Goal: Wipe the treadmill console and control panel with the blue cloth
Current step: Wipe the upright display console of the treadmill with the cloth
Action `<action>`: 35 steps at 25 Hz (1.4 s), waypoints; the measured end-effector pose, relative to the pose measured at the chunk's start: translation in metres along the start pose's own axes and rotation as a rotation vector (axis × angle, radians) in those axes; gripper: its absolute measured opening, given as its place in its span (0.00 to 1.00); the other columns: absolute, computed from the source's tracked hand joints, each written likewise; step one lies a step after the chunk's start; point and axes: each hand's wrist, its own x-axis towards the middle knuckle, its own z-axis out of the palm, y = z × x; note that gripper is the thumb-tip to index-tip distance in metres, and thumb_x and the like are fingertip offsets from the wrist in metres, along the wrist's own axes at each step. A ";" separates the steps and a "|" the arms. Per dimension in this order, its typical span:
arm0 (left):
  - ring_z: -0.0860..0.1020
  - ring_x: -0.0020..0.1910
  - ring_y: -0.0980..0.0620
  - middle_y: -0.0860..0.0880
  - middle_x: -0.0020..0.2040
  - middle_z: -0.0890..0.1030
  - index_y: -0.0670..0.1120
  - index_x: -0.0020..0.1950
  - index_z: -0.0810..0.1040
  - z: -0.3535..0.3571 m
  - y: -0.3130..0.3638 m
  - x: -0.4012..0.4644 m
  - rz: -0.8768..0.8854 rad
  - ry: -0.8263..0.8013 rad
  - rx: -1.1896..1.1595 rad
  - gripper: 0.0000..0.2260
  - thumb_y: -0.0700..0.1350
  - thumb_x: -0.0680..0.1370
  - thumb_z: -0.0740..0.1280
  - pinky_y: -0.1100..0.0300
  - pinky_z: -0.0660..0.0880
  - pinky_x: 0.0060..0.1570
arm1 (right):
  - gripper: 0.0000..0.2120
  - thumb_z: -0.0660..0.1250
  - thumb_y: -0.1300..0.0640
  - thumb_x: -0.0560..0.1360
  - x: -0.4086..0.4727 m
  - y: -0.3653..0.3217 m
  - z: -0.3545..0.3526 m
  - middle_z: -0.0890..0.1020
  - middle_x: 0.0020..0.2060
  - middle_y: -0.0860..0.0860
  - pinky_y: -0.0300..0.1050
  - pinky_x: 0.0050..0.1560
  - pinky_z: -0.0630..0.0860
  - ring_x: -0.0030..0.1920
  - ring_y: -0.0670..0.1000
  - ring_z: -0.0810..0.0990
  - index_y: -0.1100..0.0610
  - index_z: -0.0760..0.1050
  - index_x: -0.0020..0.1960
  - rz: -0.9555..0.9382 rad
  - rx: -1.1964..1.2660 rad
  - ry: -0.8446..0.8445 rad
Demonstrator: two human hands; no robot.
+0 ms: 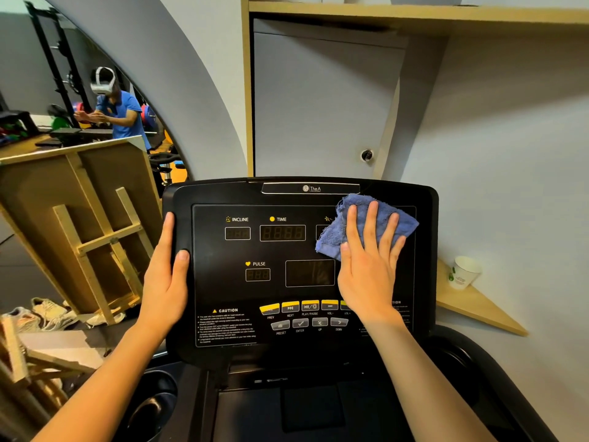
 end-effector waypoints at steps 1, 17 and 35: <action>0.68 0.71 0.54 0.72 0.70 0.61 0.63 0.80 0.47 0.000 0.000 0.000 -0.001 0.004 -0.001 0.27 0.60 0.81 0.52 0.52 0.67 0.67 | 0.29 0.42 0.47 0.83 0.000 -0.003 0.000 0.43 0.83 0.53 0.69 0.78 0.42 0.81 0.64 0.36 0.46 0.40 0.83 -0.002 0.007 0.003; 0.70 0.72 0.49 0.52 0.78 0.65 0.63 0.80 0.48 0.000 -0.008 0.001 0.002 0.009 0.013 0.28 0.61 0.81 0.52 0.49 0.68 0.68 | 0.31 0.49 0.46 0.83 -0.002 -0.110 0.005 0.42 0.83 0.53 0.71 0.77 0.44 0.80 0.67 0.36 0.47 0.43 0.83 -0.230 0.033 -0.020; 0.70 0.71 0.48 0.51 0.78 0.64 0.63 0.80 0.48 0.002 -0.008 0.000 0.007 0.014 0.025 0.28 0.60 0.81 0.52 0.49 0.69 0.66 | 0.30 0.56 0.47 0.84 -0.084 -0.095 0.028 0.50 0.83 0.51 0.66 0.79 0.54 0.82 0.62 0.45 0.49 0.52 0.83 -0.398 0.073 -0.088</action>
